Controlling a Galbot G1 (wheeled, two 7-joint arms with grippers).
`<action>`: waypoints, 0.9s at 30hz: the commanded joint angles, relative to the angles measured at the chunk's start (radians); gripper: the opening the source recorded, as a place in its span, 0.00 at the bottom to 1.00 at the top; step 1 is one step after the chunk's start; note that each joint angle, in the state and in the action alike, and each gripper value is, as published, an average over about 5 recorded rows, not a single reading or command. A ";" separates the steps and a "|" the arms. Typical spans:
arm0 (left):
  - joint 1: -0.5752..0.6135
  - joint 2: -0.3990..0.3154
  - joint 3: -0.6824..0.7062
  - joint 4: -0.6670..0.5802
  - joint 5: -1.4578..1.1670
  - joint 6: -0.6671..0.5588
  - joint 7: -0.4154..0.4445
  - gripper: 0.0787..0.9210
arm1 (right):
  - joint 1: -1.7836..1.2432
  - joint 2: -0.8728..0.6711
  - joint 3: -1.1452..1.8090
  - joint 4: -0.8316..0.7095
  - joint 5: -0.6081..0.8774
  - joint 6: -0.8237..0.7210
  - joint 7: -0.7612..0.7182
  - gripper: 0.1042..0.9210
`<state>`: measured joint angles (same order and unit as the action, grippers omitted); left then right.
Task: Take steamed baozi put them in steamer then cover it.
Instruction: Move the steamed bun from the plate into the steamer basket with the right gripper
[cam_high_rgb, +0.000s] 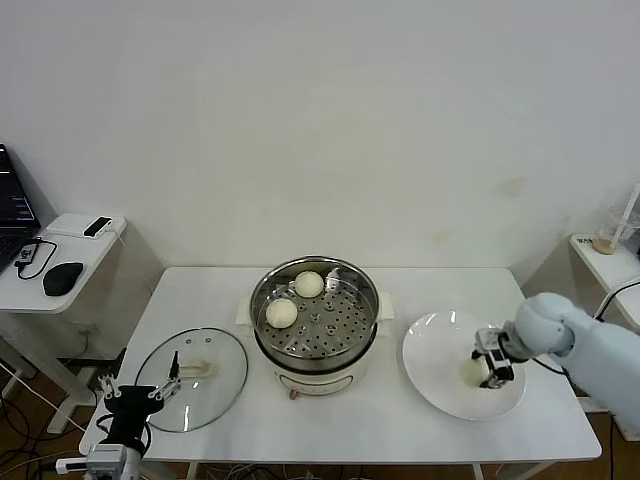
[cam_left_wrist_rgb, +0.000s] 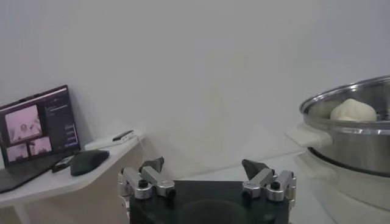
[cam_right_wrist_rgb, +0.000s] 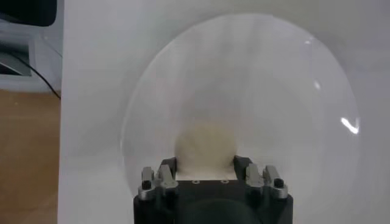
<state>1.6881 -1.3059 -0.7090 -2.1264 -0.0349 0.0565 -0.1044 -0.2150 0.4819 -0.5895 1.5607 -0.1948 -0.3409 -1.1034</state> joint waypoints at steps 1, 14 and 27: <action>-0.001 0.002 0.003 -0.001 0.000 0.000 0.000 0.88 | 0.261 -0.014 -0.081 0.009 0.092 0.000 -0.017 0.59; 0.004 0.008 -0.017 -0.006 -0.006 -0.003 0.002 0.88 | 0.745 0.192 -0.344 -0.041 0.255 -0.002 0.005 0.60; 0.012 -0.007 -0.042 -0.005 -0.009 -0.006 0.000 0.88 | 0.768 0.496 -0.472 -0.078 0.369 0.025 0.086 0.60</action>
<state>1.6996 -1.3109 -0.7465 -2.1302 -0.0447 0.0511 -0.1043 0.4612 0.8068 -0.9715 1.5006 0.1046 -0.3339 -1.0443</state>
